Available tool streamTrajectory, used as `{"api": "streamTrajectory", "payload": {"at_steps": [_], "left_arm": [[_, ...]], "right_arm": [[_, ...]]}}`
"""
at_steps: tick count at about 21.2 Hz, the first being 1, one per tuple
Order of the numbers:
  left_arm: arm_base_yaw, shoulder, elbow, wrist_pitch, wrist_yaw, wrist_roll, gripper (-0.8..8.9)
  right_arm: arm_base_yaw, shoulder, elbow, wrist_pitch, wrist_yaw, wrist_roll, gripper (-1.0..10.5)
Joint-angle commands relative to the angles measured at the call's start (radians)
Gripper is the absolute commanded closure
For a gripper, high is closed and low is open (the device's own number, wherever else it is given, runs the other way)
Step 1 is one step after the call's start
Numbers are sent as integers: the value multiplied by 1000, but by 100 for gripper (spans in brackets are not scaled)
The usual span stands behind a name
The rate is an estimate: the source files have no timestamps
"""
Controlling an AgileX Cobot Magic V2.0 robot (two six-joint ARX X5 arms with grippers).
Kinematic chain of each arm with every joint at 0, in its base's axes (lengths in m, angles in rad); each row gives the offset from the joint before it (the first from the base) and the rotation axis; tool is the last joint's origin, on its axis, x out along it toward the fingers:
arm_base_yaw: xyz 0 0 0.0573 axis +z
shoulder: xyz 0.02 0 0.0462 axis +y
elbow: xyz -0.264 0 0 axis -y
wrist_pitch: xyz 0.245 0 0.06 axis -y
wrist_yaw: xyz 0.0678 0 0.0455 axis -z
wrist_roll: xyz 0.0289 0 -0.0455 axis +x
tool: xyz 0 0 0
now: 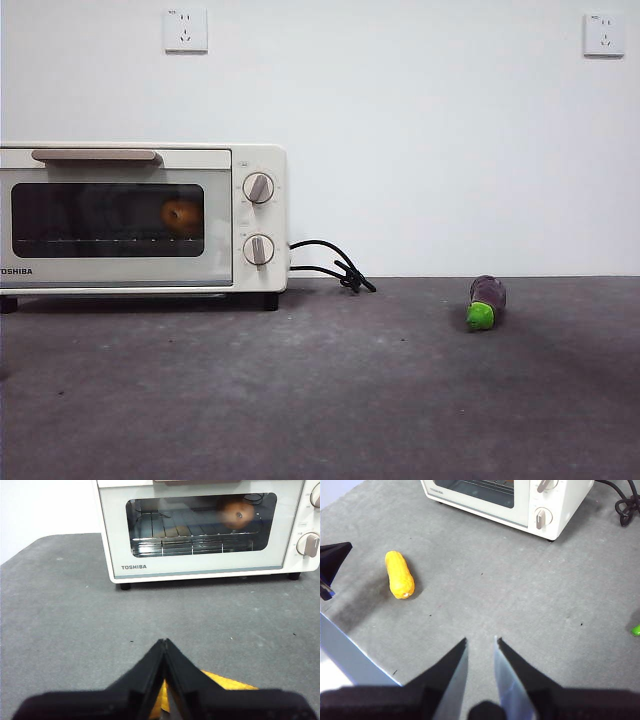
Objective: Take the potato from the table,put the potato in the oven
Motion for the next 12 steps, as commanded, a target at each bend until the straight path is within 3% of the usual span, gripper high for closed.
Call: {"api": "streamTrajectory", "payload": {"at_steps": [1, 3, 6, 8, 10, 12], "left_arm": [[3, 0, -10, 8, 3, -11, 818], [3, 0, -10, 8, 3, -11, 818], [3, 0, -10, 8, 4, -11, 817], [3, 0, -10, 8, 3, -11, 817], [3, 0, -10, 8, 3, -11, 817], [3, 0, -10, 8, 3, -11, 818]], "right_arm": [[1, -1, -3, 5, 4, 10, 853], [1, -1, -3, 5, 4, 9, 852], [-13, -16, -3, 1, 52, -98, 853], [-29, -34, -3, -1, 85, -127, 852], [-101, -62, -5, 26, 80, -190, 852], [-210, -99, -6, 50, 21, -219, 853]]}}
